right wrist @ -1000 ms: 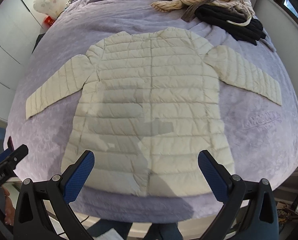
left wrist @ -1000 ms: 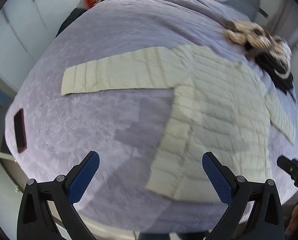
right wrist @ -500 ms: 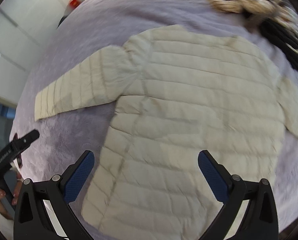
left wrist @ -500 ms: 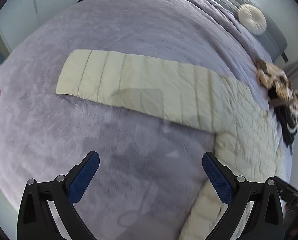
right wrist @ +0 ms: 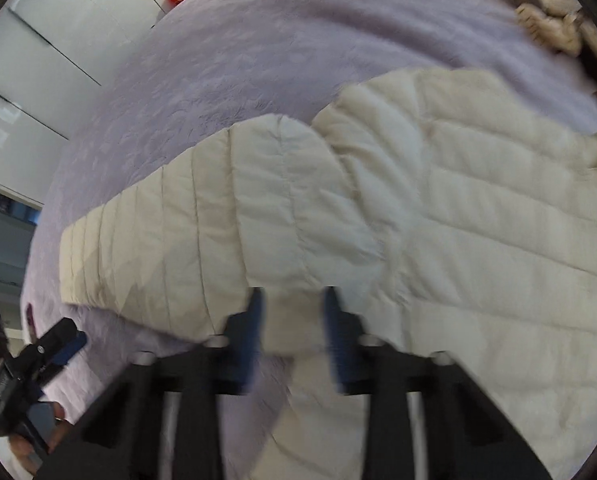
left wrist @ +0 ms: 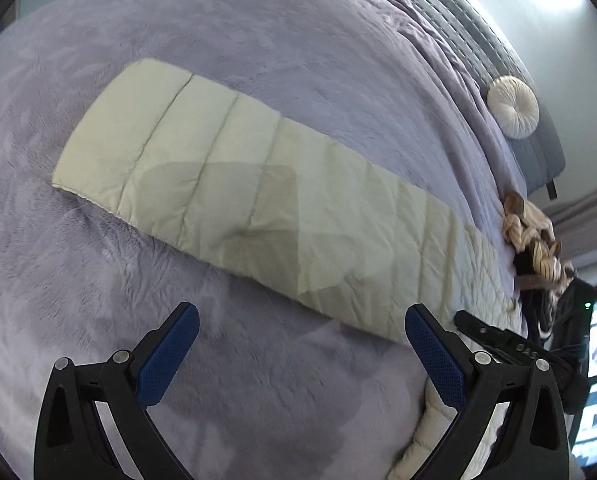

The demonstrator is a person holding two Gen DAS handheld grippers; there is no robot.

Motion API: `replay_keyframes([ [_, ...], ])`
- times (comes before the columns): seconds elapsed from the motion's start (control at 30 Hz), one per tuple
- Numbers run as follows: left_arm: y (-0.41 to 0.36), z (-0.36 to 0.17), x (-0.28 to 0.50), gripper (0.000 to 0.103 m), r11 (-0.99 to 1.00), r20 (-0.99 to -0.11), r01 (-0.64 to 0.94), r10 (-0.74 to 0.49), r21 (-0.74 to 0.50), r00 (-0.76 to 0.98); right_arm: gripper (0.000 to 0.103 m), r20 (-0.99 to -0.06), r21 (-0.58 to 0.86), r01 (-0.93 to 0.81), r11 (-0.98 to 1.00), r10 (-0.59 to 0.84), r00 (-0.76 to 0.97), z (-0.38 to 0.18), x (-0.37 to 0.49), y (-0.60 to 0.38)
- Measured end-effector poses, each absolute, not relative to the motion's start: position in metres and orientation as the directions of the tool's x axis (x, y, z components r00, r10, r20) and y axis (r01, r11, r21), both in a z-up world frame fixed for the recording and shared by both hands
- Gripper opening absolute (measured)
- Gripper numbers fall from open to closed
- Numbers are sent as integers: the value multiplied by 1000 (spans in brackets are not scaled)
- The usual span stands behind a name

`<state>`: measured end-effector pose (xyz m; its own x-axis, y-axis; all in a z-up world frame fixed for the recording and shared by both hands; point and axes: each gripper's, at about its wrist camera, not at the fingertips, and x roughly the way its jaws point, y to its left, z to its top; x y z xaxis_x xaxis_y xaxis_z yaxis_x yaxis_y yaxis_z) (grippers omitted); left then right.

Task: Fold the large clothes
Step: 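Grasp the jacket side edge with the right tool and lift it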

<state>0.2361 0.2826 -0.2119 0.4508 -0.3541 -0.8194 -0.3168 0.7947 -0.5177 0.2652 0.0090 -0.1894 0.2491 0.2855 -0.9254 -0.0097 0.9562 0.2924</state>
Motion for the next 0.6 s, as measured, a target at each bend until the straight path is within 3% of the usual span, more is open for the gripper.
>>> replay_keyframes([
  [0.2, 288, -246, 250, 103, 741, -806, -367, -391, -562, 445, 21, -930, 299, 17, 954, 287, 231, -225, 279, 13],
  [0.43, 286, -249, 282, 102, 767, -803, -352, -335, -536, 493, 20, -916, 344, 38, 938, 326, 232, -236, 277, 0],
  [0.47, 287, -247, 284, 98, 767, -803, -359, -321, -531, 502, 19, -916, 347, 41, 937, 329, 231, -237, 277, -2],
  [0.53, 291, -244, 285, 64, 773, -807, -365, -304, -520, 506, 19, -912, 357, 50, 933, 336, 234, -239, 277, -3],
  [0.57, 292, -243, 286, 54, 776, -806, -358, -306, -520, 507, 19, -910, 362, 54, 931, 340, 237, -238, 275, -4],
  [0.6, 294, -243, 286, 34, 775, -798, -344, -317, -529, 512, 19, -908, 366, 58, 929, 343, 240, -239, 275, -4],
])
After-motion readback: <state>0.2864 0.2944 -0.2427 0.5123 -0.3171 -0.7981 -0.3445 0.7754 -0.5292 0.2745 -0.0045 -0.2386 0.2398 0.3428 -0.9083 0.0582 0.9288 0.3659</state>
